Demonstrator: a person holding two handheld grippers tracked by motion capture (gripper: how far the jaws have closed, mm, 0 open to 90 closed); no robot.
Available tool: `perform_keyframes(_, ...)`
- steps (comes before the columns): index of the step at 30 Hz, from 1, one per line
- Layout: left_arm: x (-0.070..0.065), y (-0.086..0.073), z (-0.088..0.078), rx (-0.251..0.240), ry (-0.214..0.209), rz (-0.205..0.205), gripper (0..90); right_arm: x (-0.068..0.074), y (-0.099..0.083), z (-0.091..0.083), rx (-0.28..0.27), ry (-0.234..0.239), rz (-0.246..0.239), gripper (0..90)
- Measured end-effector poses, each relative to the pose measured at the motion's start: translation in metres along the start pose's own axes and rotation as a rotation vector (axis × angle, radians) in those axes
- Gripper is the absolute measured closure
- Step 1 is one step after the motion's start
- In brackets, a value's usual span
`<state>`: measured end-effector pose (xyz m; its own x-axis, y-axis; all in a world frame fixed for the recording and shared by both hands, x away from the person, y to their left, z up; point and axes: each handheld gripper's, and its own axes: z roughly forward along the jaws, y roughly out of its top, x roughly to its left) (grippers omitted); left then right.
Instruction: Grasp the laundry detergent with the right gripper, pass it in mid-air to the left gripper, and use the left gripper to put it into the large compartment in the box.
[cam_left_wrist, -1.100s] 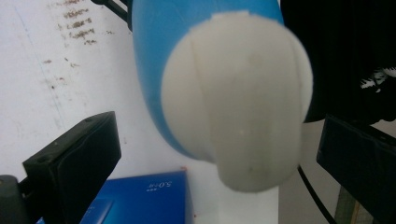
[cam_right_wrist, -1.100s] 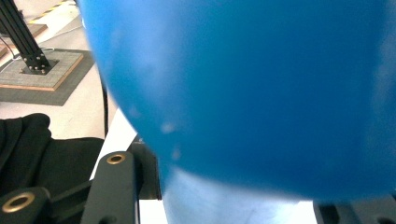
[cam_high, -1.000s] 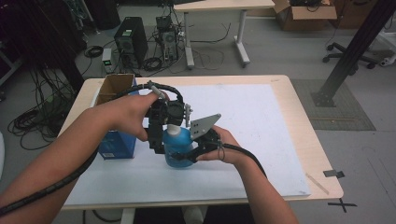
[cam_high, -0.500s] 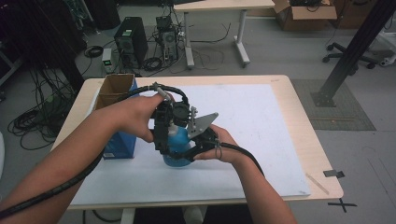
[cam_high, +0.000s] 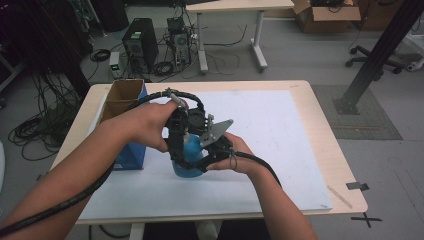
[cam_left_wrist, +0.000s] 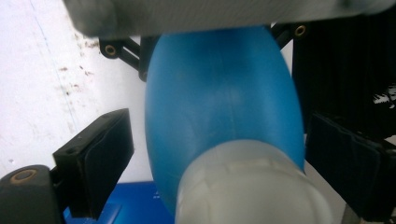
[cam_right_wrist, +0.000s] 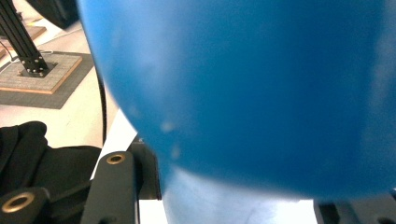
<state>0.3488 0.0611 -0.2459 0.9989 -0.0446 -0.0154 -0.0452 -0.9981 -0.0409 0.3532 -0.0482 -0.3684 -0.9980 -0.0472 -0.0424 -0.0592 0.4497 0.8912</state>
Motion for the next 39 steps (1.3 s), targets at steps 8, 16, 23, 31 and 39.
perform_keyframes(8,-0.0009,0.0014,-0.002,-0.004,0.014,-0.002,14.7,-0.0001,0.0004,-0.0004,-0.003,-0.003,0.002,45.3)
perform_keyframes(16,-0.0008,0.003,-0.0022,-0.002,0.014,-0.004,21.1,0.0,0.0016,-0.0016,-0.01,-0.007,0.002,45.3)
perform_keyframes(23,-0.0005,0.0036,-0.0023,-0.004,0.016,-0.006,24.2,-0.0002,0.0016,-0.0024,-0.015,-0.01,0.006,45.3)
perform_keyframes(31,0.0001,0.0034,-0.0033,0.002,0.014,-0.009,26.5,-0.0001,0.0023,-0.0036,-0.017,-0.012,0.005,45.3)
perform_keyframes(39,0.0011,0.0025,-0.0025,-0.014,0.007,-0.013,30.7,0.0006,0.0032,-0.0035,-0.019,-0.014,0.003,45.3)
